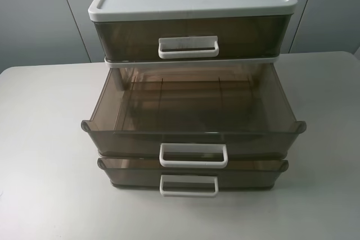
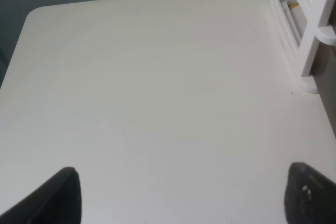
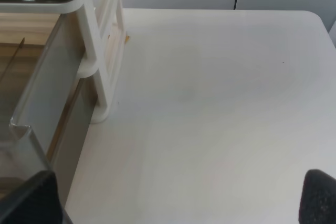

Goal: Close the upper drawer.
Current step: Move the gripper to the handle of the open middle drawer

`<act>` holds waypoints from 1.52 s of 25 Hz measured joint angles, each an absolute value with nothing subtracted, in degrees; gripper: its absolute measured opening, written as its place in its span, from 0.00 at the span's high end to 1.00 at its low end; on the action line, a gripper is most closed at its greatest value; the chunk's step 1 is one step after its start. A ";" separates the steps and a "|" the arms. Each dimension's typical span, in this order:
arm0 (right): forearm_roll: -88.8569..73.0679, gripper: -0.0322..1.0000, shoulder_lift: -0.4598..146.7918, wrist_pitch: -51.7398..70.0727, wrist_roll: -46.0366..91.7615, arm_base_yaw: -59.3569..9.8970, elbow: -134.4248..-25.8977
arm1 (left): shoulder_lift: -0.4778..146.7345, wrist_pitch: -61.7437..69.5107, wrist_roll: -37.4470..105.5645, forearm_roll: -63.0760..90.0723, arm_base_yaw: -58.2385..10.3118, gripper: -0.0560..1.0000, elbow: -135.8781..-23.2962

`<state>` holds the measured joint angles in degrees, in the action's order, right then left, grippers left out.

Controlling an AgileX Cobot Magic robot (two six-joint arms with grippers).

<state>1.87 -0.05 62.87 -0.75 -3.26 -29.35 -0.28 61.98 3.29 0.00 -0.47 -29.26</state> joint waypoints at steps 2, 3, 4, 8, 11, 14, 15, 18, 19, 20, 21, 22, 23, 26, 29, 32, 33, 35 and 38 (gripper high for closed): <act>1.87 0.31 -0.05 62.87 -0.75 -3.26 -29.35 | -0.28 61.98 3.29 0.00 -0.47 0.25 -29.26; 1.87 0.31 -0.05 62.87 -0.75 -3.26 -29.35 | -0.28 61.98 3.29 0.00 -0.47 0.25 -29.26; 1.87 0.31 -0.05 62.87 -0.75 -3.26 -29.35 | -0.28 61.98 3.29 -0.30 -0.47 0.25 -29.26; 1.87 0.31 -0.05 62.87 -0.75 -3.26 -29.35 | -0.28 61.98 3.29 0.00 -0.47 0.25 -29.26; 1.87 0.31 -0.05 62.87 -0.75 -3.26 -29.35 | -0.28 61.98 3.29 0.00 -0.47 0.25 -29.26; 1.87 0.31 -0.05 62.87 -0.75 -3.26 -29.35 | -0.28 61.98 3.29 0.00 -0.47 0.25 -29.26; 1.87 0.31 -0.05 62.87 -0.75 -3.26 -29.35 | -0.28 61.98 3.29 0.00 -0.47 0.25 -29.26; 1.87 0.31 -0.05 62.87 -0.75 -3.26 -29.35 | -0.28 61.98 3.29 0.00 -0.47 0.25 -29.26; 1.87 0.31 -0.05 62.87 -0.75 -3.26 -29.35 | -0.28 61.98 3.29 0.00 -0.47 0.25 -29.26; 1.87 0.31 -0.05 62.87 -0.75 -3.26 -29.35 | -0.28 61.98 3.29 0.00 -0.47 0.25 -29.26; 1.87 0.31 -0.05 62.87 -0.75 -3.26 -29.35 | -0.28 61.98 3.29 0.00 -0.47 0.25 -29.26; 1.87 0.31 -0.05 62.87 -0.75 -3.26 -29.35 | -0.28 61.98 3.29 0.00 -0.47 0.25 -29.26; 1.87 0.31 -0.05 62.87 -0.75 -3.26 -29.35 | -0.28 61.98 3.29 0.00 -0.47 0.25 -29.26; 1.87 0.31 -0.05 62.87 -0.75 -3.26 -29.35 | -0.28 61.98 3.29 0.00 -0.47 0.25 -29.26; 1.87 0.31 -0.05 62.87 -0.75 -3.26 -29.35 | -0.28 61.98 3.29 0.00 -0.47 0.25 -29.26; 1.87 0.31 -0.05 62.87 -0.75 -3.26 -29.35 | -0.28 61.98 3.29 0.00 -0.47 0.25 -29.26; 1.87 0.31 -0.05 62.87 -0.75 -3.26 -29.35 | -0.28 61.98 3.29 0.00 -0.47 0.25 -29.26; 1.87 0.31 -0.05 62.87 -0.75 -3.26 -29.35 | -0.28 61.98 3.29 -0.30 -0.47 0.25 -29.26; 0.93 0.31 -0.05 62.87 -0.75 -3.26 -29.35 | -0.28 61.98 3.29 0.00 -0.47 0.25 -29.26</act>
